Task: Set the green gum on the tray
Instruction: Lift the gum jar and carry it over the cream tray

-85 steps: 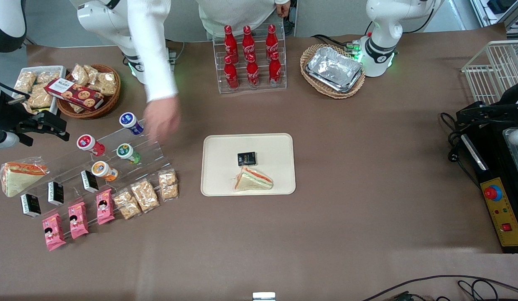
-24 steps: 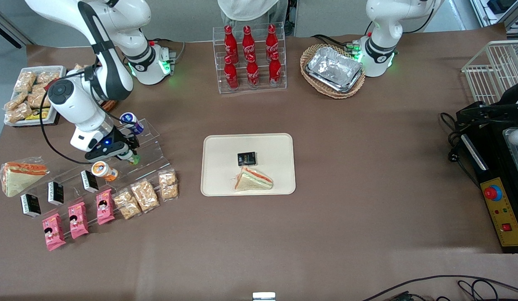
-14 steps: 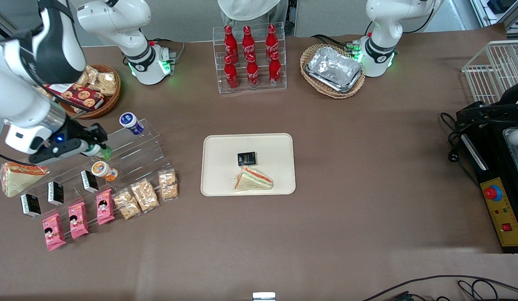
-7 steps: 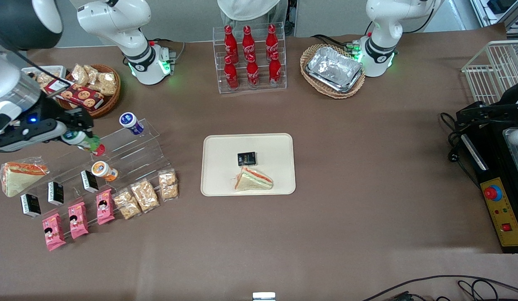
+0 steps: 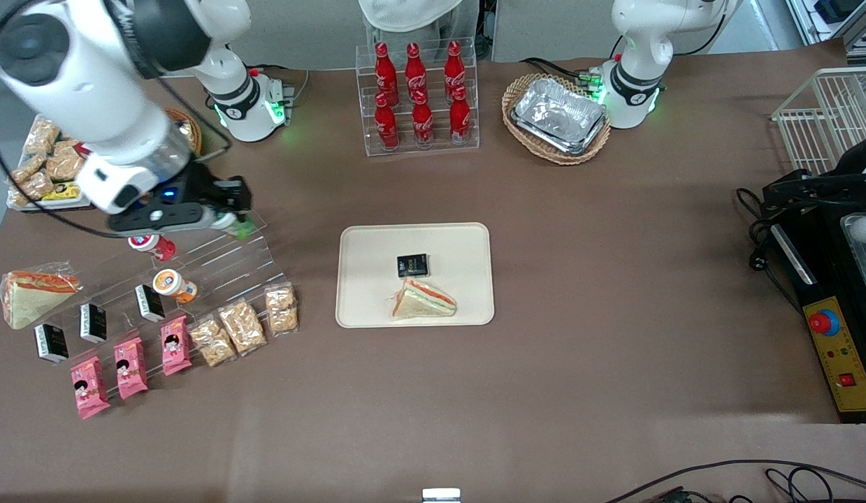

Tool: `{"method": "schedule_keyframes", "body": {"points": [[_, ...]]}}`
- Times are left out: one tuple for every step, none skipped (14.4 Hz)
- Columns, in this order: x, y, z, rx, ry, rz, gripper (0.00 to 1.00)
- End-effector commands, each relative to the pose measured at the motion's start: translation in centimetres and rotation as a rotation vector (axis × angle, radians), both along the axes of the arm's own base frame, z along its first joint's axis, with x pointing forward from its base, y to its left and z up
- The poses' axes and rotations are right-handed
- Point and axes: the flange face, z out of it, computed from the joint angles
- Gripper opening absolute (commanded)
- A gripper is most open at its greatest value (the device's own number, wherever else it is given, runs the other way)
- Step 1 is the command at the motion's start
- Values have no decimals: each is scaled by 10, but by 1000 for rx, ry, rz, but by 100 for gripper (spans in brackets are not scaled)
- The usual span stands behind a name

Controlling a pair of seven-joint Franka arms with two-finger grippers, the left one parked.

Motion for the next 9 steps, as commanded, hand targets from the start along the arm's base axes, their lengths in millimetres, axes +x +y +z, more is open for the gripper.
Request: {"method": "schedule_keyframes", "body": {"points": [[0,66,-18,8,-11,-132,19],[-2,88,-32,5,-8,-152,20],[-4,103,-45,1,-6,-170,20],[-6,117,-60,1,-7,-187,20],[-10,127,-78,3,-11,-204,20],[-16,136,-98,4,-15,-217,20],[-26,146,-121,7,-27,-227,20],[-36,152,-145,3,-34,-217,20],[-43,149,-170,4,-38,-214,20]]}}
